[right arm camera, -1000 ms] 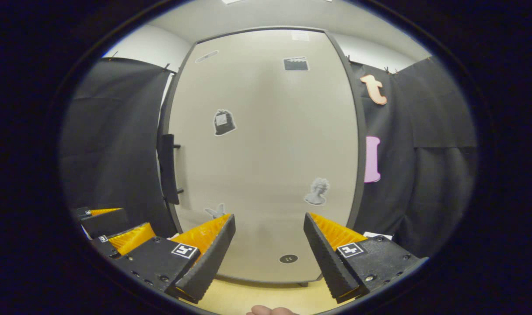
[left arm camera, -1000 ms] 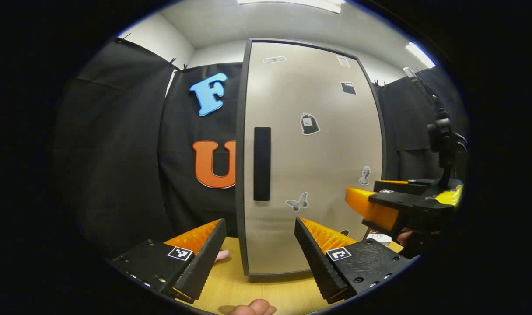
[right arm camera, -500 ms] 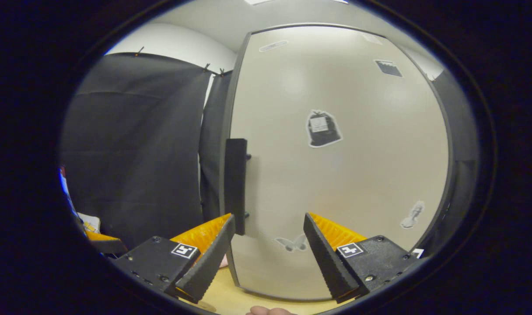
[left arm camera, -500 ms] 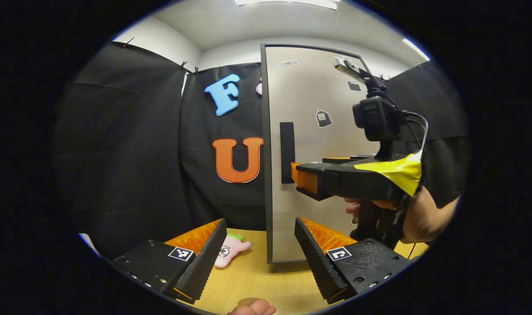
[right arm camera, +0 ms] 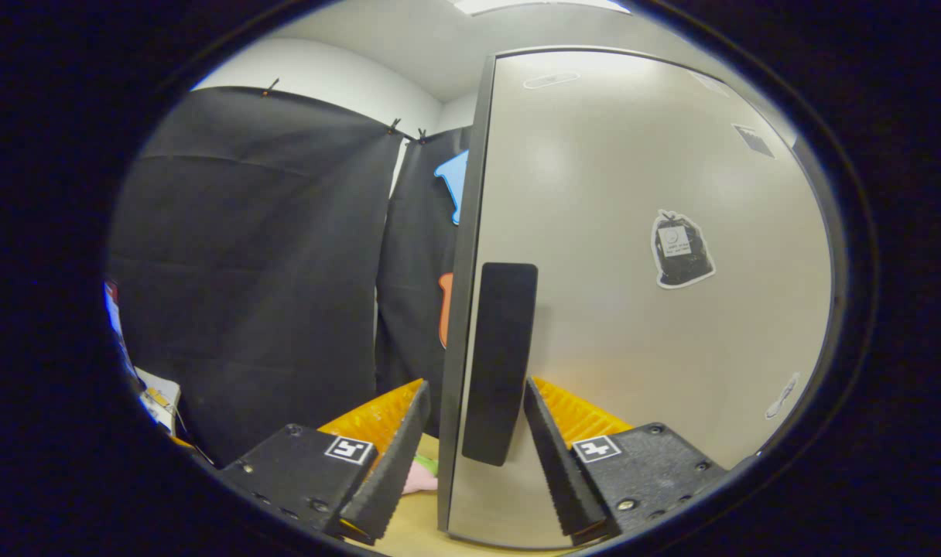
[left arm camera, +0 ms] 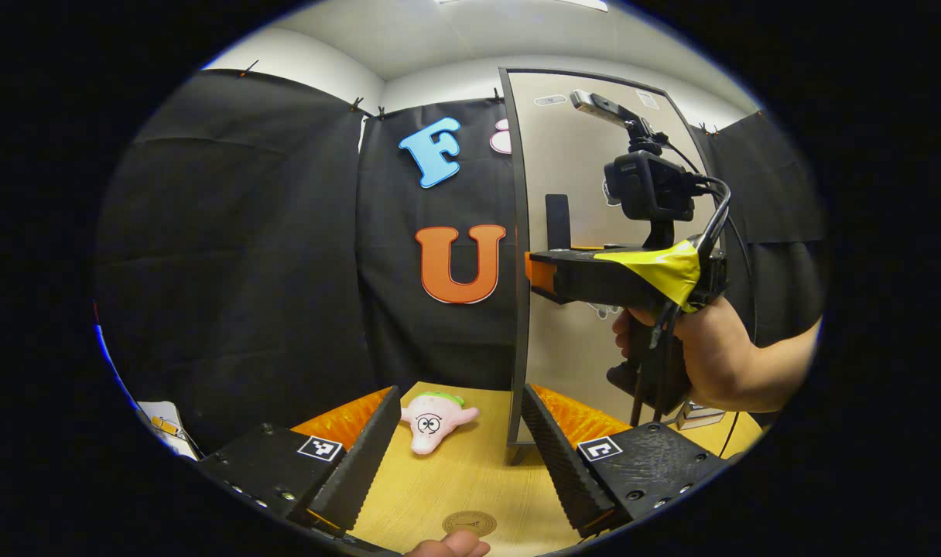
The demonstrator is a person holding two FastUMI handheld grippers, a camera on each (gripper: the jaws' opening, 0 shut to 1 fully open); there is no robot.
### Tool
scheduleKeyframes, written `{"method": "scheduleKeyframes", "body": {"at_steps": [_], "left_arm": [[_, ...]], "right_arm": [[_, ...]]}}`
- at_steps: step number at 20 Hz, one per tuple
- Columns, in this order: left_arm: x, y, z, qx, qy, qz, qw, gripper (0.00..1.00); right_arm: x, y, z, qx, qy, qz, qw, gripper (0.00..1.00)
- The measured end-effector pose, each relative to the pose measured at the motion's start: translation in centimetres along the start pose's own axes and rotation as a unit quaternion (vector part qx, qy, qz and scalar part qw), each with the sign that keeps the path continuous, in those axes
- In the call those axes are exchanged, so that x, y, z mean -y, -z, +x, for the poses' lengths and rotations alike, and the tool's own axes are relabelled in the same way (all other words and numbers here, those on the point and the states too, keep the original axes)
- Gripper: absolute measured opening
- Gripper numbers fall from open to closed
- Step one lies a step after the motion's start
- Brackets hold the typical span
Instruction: Open the cabinet door with the right hand, grasp the bottle in the cabinet with the left hand and place it on the coaster, then close the cabinet door with the right hand.
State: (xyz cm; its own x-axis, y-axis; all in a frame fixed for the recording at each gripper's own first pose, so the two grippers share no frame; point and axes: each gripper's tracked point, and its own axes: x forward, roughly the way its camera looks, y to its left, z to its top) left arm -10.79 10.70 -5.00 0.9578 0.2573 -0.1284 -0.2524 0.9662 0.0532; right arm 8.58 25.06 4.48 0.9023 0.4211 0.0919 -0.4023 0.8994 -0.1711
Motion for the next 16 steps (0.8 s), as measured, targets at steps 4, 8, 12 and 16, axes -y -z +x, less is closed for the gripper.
{"method": "scheduleKeyframes", "body": {"at_steps": [4, 8, 12, 16], "left_arm": [[0.7, 0.5, -0.2, -0.002, 0.009, 0.002, 1.0, 0.94], [0.6, 0.1, -0.2, 0.003, 0.01, -0.003, 1.0, 0.94], [-0.6, 0.4, -0.4, 0.001, -0.005, -0.011, 1.0, 0.95], [-3.2, 1.3, -1.1, -0.005, -0.031, -0.024, 0.999, 0.94]], "right_arm": [[-0.3, 0.2, 0.0, -0.022, -0.004, 0.01, 1.0, 0.32], [-0.6, 0.3, -0.5, -0.032, -0.026, 0.009, 0.999, 0.27], [-0.9, 0.2, -1.7, -0.041, -0.043, 0.012, 0.998, 0.26], [-2.0, -0.3, -4.3, -0.042, -0.074, 0.009, 0.996, 0.26]]}}
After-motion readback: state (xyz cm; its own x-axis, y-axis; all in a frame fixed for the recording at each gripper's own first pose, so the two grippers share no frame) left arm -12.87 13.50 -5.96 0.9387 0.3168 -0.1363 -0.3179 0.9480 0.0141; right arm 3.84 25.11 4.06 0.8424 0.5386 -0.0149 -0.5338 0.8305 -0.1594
